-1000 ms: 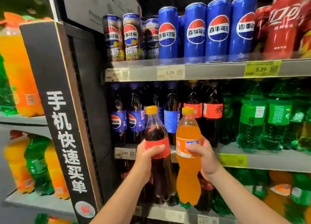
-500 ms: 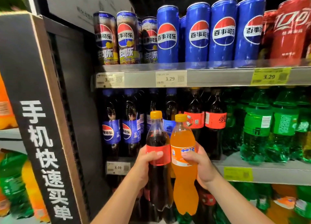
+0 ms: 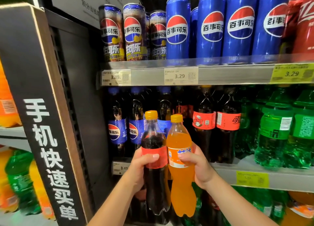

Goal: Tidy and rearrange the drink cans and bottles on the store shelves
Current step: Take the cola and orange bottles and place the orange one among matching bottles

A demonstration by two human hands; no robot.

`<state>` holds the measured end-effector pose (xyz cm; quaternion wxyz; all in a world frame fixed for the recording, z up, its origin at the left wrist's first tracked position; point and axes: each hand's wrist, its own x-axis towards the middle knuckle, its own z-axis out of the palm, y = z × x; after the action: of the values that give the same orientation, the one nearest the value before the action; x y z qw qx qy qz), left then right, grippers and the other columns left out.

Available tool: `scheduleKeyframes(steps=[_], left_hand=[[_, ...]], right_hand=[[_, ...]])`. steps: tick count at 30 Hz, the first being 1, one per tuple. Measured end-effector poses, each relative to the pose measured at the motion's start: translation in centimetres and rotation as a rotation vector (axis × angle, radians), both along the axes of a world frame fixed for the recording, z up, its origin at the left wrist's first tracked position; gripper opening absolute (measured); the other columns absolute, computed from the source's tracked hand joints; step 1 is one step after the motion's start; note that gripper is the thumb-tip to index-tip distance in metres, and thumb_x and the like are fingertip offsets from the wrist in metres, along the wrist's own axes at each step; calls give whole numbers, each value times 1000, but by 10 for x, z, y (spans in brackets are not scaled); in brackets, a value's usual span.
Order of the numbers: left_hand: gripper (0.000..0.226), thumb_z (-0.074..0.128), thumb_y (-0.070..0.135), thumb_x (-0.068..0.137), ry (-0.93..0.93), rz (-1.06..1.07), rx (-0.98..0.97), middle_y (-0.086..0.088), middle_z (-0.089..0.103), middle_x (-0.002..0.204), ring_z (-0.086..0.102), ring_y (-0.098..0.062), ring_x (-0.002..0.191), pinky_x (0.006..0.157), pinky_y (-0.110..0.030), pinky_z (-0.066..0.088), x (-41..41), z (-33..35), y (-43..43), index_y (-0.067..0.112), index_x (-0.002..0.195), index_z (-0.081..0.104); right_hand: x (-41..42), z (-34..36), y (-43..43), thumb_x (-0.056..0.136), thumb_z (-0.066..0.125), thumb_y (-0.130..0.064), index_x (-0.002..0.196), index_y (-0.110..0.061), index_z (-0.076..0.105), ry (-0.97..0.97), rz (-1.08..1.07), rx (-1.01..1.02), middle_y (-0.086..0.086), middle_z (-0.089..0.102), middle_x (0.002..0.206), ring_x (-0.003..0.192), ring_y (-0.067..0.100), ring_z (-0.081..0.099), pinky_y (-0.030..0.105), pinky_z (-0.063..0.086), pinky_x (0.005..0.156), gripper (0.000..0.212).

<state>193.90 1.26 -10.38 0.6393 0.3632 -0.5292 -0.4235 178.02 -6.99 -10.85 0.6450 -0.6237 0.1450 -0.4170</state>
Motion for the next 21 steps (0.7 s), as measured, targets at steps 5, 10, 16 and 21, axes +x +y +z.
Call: scheduleKeyframes(steps=[5, 10, 16, 21], left_hand=[[63, 80, 39, 52, -21, 45, 1, -9, 71, 84, 67, -20, 76, 65, -25, 52, 9, 0, 8, 2, 100, 63], [64, 72, 29, 60, -11, 116, 26, -14, 70, 97, 67, -27, 87, 71, -30, 52, 16, -7, 9, -2, 114, 58], [63, 73, 31, 58, -33, 191, 21, -27, 65, 106, 63, -41, 98, 83, -47, 52, 10, -12, 10, 3, 113, 61], [63, 75, 31, 49, -59, 246, -15, -12, 73, 97, 69, -30, 92, 76, -36, 55, -1, -2, 15, 10, 107, 64]], right_hand=[[10, 0, 2, 48, 72, -30, 110, -12, 61, 1, 21, -10, 7, 71, 91, 87, 24, 68, 33, 55, 76, 66], [16, -1, 4, 49, 72, -29, 109, -13, 62, 10, 28, -11, 6, 72, 91, 86, 23, 68, 31, 55, 73, 63], [12, 3, 2, 46, 73, -32, 110, -12, 61, 40, 8, 42, 10, 71, 92, 88, 29, 67, 40, 53, 76, 69], [1, 11, 12, 47, 72, -33, 101, -13, 63, 4, 22, 2, 6, 71, 84, 80, 22, 69, 32, 56, 66, 58]])
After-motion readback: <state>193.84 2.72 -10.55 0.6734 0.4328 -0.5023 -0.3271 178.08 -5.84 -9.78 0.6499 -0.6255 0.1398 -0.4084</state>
